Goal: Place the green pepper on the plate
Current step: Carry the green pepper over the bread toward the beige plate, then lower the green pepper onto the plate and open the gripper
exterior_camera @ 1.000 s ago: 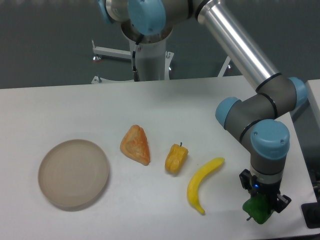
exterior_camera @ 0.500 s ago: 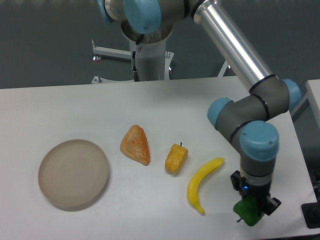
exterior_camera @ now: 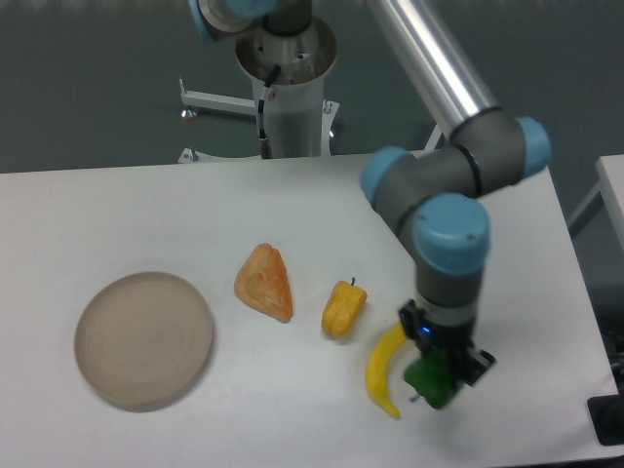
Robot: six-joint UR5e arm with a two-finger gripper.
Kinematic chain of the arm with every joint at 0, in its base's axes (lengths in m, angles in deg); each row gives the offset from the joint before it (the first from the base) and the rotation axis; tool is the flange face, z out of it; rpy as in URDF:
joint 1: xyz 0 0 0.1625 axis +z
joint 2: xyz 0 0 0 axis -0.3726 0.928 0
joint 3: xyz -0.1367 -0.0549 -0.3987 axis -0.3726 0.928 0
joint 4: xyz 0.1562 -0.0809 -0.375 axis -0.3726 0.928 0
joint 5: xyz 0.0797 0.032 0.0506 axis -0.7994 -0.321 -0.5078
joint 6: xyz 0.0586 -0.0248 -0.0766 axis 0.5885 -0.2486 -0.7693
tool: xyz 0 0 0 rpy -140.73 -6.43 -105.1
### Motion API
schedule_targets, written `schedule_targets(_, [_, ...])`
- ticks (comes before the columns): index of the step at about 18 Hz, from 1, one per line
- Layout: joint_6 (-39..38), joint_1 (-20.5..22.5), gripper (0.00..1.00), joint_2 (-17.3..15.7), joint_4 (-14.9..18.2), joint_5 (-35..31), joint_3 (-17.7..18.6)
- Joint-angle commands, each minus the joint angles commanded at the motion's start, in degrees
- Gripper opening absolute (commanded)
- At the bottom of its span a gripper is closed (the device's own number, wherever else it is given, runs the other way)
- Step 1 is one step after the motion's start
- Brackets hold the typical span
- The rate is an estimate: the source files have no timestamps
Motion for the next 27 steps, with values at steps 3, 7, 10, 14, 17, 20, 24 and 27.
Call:
schedule_targets(3, [-6.2, -3.3, 0.40, -3.5, 3.9, 1.4, 2.5])
schedule_targets(7, [-15.7, -7.0, 0.40, -7.4, 3.9, 5.3, 7.8])
schedule_targets(10, [-23.0, -9.8, 0.40, -8.7, 3.5, 8.4, 11.0])
schedule_targets(14, [-31.6, -13.3, 0.40, -8.5, -2.0, 13.0, 13.3])
schedule_targets(17, [-34.1, -15.6, 0.40, -7.9, -12.4, 13.0, 17.7])
schedule_targets(20, [-34.3, -17.1, 0.40, -6.0, -14.5, 12.7, 18.8])
schedule_targets(24, [-35.7, -18.9, 0.40, -4.3, -15.3, 13.0, 19.3])
schedule_targets(27, [-35.9, -20.2, 0.40, -3.4, -17.0, 13.3, 19.8])
